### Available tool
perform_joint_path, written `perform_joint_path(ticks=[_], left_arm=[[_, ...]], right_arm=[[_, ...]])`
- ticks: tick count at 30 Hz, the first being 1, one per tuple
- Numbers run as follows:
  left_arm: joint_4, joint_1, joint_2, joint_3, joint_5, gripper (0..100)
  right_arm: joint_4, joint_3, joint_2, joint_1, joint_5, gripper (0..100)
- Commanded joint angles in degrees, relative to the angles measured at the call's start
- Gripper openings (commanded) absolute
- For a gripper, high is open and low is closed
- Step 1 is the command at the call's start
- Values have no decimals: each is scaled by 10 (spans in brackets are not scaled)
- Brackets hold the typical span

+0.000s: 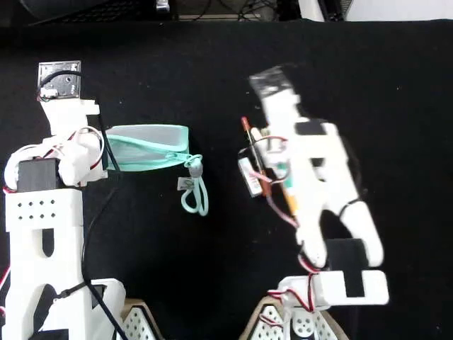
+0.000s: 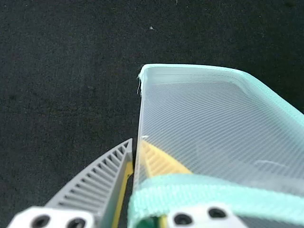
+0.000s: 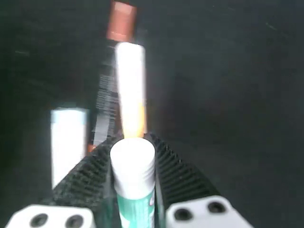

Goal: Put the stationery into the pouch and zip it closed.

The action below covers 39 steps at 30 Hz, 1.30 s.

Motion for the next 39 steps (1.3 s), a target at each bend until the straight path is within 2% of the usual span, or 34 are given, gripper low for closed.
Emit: perform_joint_path(ticks=[1,5,10,14,19,28,33,37,39], left_arm=[[-4,-5,4,23,-1,30],[-4,-5,4,23,-1,30],[-4,-5,4,23,-1,30],[-4,-5,4,23,-1,30],[-4,-5,4,23,-1,30],[-4,-5,4,23,-1,30],[-4,-5,4,23,-1,30],[-4,-5,4,23,-1,30],[-4,-5,4,23,-1,30]], right_arm=[[-15,-9,-22,49,26,15],[-15,-11,30,53,76,28],[-10,-59,139,72,90,149],[-3,-124,206,105,91,145],[55,-208,242,140,94,145],[161,-311,262,173,183,148],[166,-330,267,178,178,151],[166,-337,269,179,142,231],[164,-339,269,182,143,226]])
